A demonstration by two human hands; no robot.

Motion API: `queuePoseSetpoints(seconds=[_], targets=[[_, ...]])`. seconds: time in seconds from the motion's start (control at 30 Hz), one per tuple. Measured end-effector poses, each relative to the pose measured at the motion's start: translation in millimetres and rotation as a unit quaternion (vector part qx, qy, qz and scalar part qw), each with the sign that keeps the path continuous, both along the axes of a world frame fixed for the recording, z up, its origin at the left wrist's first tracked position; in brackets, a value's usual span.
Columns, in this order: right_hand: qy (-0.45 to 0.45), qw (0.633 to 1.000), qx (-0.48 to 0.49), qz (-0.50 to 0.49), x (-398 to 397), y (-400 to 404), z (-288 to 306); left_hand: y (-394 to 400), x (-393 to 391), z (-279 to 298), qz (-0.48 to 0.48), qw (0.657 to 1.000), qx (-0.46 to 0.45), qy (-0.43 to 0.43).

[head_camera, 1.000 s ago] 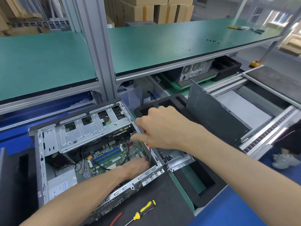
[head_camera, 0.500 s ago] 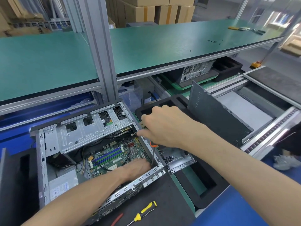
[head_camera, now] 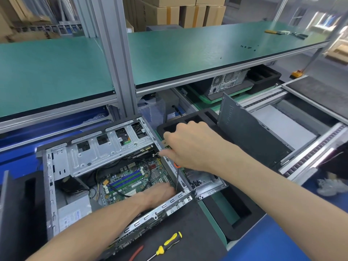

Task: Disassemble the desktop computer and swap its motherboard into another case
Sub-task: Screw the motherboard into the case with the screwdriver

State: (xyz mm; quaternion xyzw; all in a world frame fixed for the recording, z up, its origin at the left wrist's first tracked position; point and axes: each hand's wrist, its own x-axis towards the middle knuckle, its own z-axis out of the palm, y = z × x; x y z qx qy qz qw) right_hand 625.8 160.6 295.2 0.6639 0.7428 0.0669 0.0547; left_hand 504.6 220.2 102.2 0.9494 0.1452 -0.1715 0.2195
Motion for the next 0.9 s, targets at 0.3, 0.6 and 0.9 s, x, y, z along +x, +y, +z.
queuePoseSetpoints(seconds=[0.3, 0.6, 0.9], targets=[[0.197, 0.967, -0.139, 0.085, 5.4, -0.3, 6.8, 0.0, 2.3, 0.6, 0.006, 1.0, 0.004, 0.001], [0.12, 0.989, -0.046, 0.073, 7.0, 8.0, -6.1, 1.2, 0.9, 2.7, -0.001, 1.0, 0.002, -0.007], [-0.013, 1.0, 0.017, 0.02, 8.3, 4.0, -2.1, -0.7, 3.8, 4.9, -0.005, 1.0, -0.007, 0.013]])
